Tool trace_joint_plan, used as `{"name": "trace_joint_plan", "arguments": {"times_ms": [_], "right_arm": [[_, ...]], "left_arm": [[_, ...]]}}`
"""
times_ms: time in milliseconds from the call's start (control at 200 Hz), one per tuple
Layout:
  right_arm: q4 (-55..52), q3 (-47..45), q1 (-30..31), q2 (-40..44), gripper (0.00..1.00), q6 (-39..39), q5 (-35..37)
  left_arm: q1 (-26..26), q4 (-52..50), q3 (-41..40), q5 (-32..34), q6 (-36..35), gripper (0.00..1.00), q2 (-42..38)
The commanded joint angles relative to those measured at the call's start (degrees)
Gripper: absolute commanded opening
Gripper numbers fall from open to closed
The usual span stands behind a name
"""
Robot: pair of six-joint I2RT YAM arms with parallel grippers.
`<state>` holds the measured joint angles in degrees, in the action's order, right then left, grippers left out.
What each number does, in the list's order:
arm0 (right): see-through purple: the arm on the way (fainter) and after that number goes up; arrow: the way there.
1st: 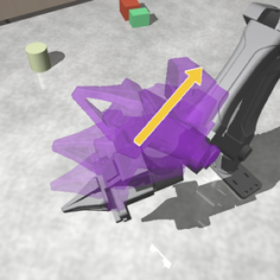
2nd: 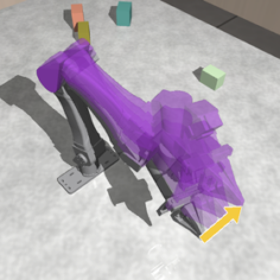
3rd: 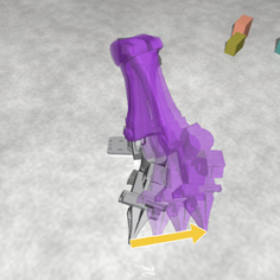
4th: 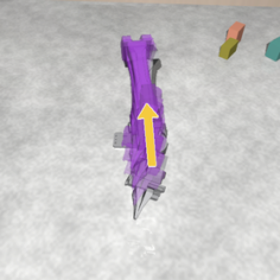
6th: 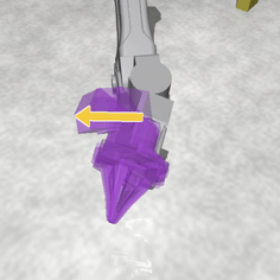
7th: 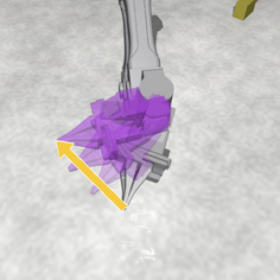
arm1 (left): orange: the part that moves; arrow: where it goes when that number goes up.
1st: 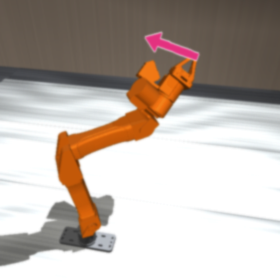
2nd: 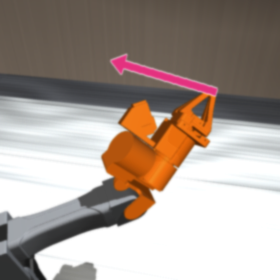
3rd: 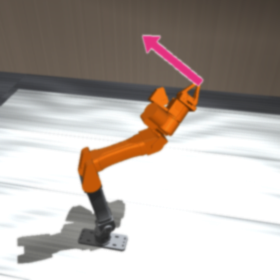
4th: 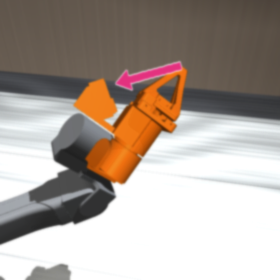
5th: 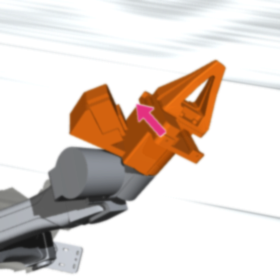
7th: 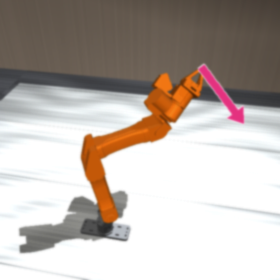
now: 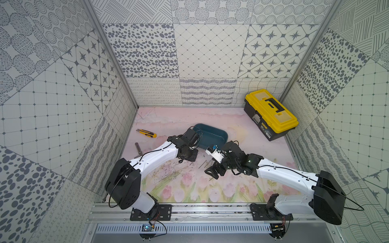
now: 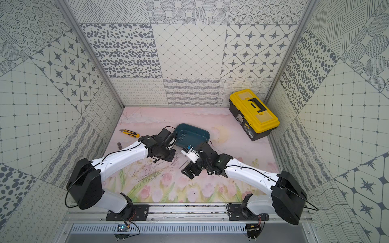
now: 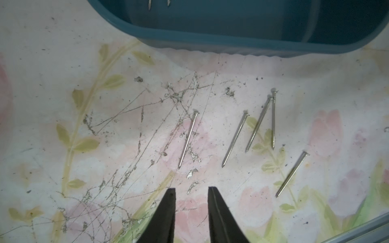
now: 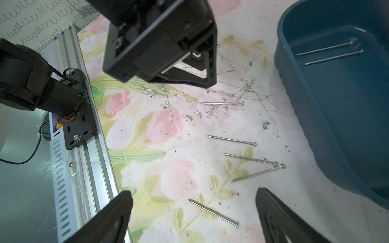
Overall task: Put the nails on the desktop into the storage box
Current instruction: Pick up the nail from the center of the board.
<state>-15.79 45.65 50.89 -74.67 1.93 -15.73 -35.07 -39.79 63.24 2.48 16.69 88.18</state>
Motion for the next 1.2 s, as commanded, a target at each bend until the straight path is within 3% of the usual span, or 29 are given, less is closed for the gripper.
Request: {"name": "trace_joint_plan", "arguments": {"times_ms": [0, 255, 560, 1196], "right_arm": [[4.6, -2.4, 0.2, -0.1, 0.97, -0.6, -0.6], [5.9, -4.5, 0.1, 2.7, 0.97, 0.5, 2.4], [6.1, -5.4, 0.1, 5.5, 0.97, 2.4, 2.6], [5.7, -5.1, 0.1, 5.8, 0.97, 2.3, 3.4]], "left_arm": [[-0.2, 4.3, -0.3, -5.3, -1.9, 0.31, 3.0], [-0.3, 6.9, -0.9, -7.2, -3.1, 0.27, 8.1], [-0.1, 4.6, 1.6, -5.0, -8.4, 0.26, 12.2], [3.6, 4.1, 2.9, -5.6, -12.3, 0.26, 15.1]]}}
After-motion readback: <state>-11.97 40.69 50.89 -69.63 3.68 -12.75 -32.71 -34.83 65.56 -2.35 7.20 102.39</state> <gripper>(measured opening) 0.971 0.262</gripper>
